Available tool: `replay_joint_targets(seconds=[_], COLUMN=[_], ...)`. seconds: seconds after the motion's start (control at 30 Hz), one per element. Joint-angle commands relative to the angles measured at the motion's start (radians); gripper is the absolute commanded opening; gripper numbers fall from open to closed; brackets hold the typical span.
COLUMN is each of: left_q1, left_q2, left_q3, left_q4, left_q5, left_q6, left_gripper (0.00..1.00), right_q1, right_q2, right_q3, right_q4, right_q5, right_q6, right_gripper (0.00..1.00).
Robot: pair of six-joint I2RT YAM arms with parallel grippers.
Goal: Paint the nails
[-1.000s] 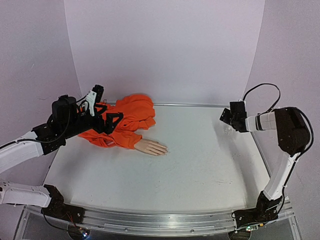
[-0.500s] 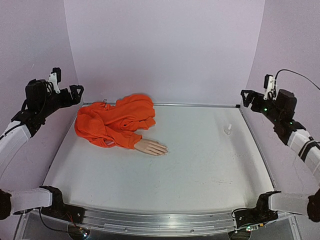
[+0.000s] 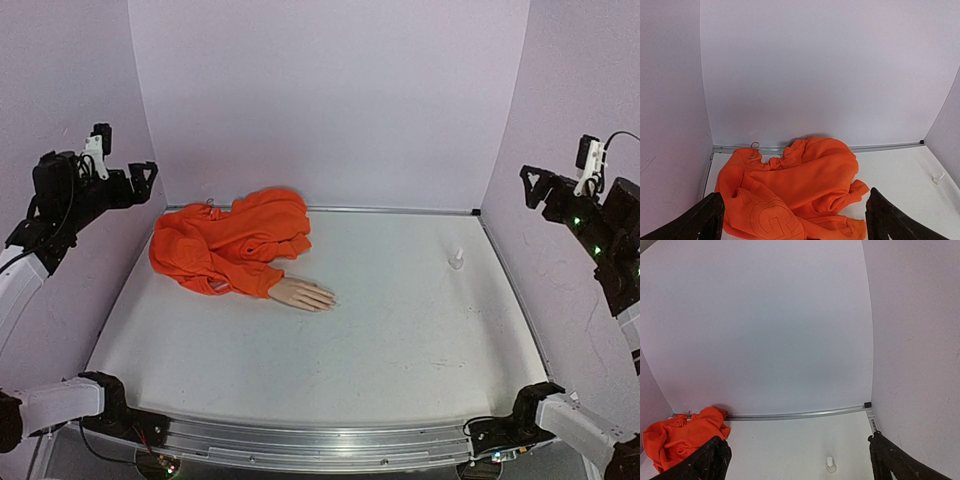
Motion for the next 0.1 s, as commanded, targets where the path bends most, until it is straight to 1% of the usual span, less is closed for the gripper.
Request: replay_joint_targets(seconds=[0.0,0.07], left_q1=[0.001,0.001], left_q2=[-0.021,-0.023], left_q3=[0.048,0.049], left_q4=[0.005,0.003], left_q5=[0.016,0.018], left_q6=[0.016,0.016], left_gripper=[0.99,0.99], right_q1=[0.001,0.002], right_q2=[-0.012,-0.032], right_q3=[0.020,0.008], right_q4=[0.004,0.015], right_q5=[0.027,0.039], right_q6=[-0.009,-0.002], right_gripper=[0.98,0.98])
